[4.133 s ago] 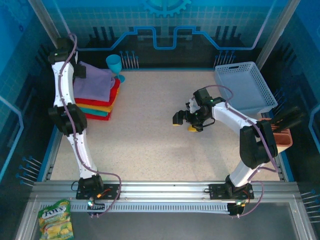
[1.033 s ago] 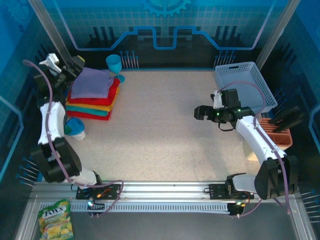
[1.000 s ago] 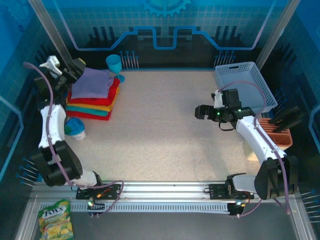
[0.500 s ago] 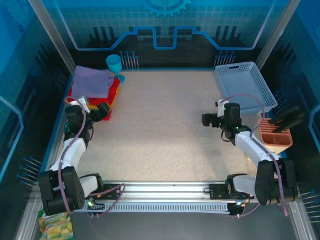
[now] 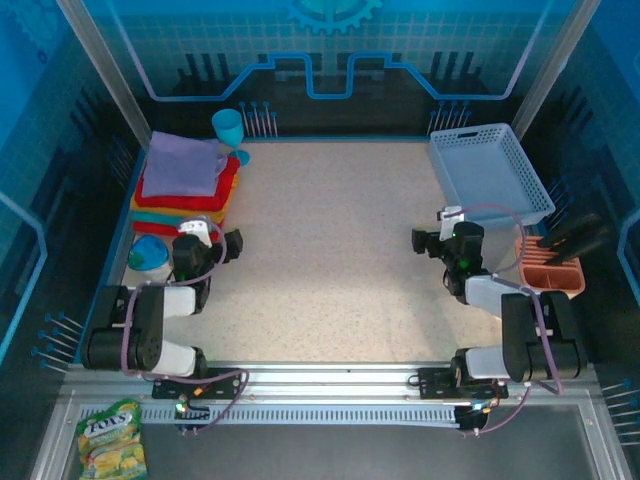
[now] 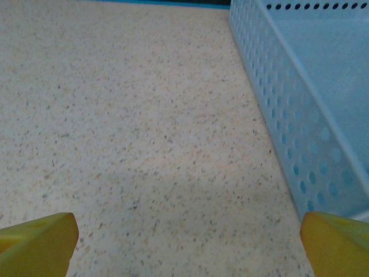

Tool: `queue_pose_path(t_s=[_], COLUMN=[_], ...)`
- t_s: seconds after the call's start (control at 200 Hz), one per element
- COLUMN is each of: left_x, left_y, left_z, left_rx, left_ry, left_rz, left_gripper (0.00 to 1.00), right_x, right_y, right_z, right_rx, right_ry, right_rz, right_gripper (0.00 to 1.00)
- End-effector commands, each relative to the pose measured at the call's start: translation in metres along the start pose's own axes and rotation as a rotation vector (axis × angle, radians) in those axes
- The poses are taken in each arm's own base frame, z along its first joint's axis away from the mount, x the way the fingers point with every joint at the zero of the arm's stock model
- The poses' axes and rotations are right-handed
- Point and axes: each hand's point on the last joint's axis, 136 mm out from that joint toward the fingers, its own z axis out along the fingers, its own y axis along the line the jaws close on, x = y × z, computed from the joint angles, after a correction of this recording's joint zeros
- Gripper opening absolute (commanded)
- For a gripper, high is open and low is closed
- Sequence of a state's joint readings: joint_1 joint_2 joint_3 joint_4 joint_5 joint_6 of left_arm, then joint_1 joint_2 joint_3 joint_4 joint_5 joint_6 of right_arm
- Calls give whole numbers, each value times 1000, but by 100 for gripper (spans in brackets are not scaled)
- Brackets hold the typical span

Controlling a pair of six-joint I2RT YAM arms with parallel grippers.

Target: Fold and stack the t-shirts

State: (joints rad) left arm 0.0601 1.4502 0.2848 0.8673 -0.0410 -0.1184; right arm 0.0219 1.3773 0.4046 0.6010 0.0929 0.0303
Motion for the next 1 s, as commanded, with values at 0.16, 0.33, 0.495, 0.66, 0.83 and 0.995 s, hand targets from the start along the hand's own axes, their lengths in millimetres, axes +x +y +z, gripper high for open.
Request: queue_pose_path(t_s=[0.16, 0.33, 0.495, 0.66, 0.83, 0.995], left_x=[-23, -19, -17, -17, -18, -17], left_y=[-13, -17, -26, -27, -27, -26], left_z=[20, 24, 24, 24, 24, 24], left_rx=[1, 4, 53, 55, 55, 54], left_ry=[-88, -50, -35, -36, -37, -36], left_rz=[107, 130, 147, 147, 147, 147], left_gripper=[99, 99, 99, 99, 99, 99], right_x=[-12, -13, -13, -13, -13, -13], right_y=[6, 7, 9, 9, 10, 6], right_z=[13, 16, 16, 17, 17, 16], right_rx=[-49, -18, -18, -15, -19, 4], right_ry=[-140, -135, -134, -132, -131, -136], right_rz=[14, -6, -18, -20, -22, -13], right_gripper=[100, 100, 100, 100, 100, 100])
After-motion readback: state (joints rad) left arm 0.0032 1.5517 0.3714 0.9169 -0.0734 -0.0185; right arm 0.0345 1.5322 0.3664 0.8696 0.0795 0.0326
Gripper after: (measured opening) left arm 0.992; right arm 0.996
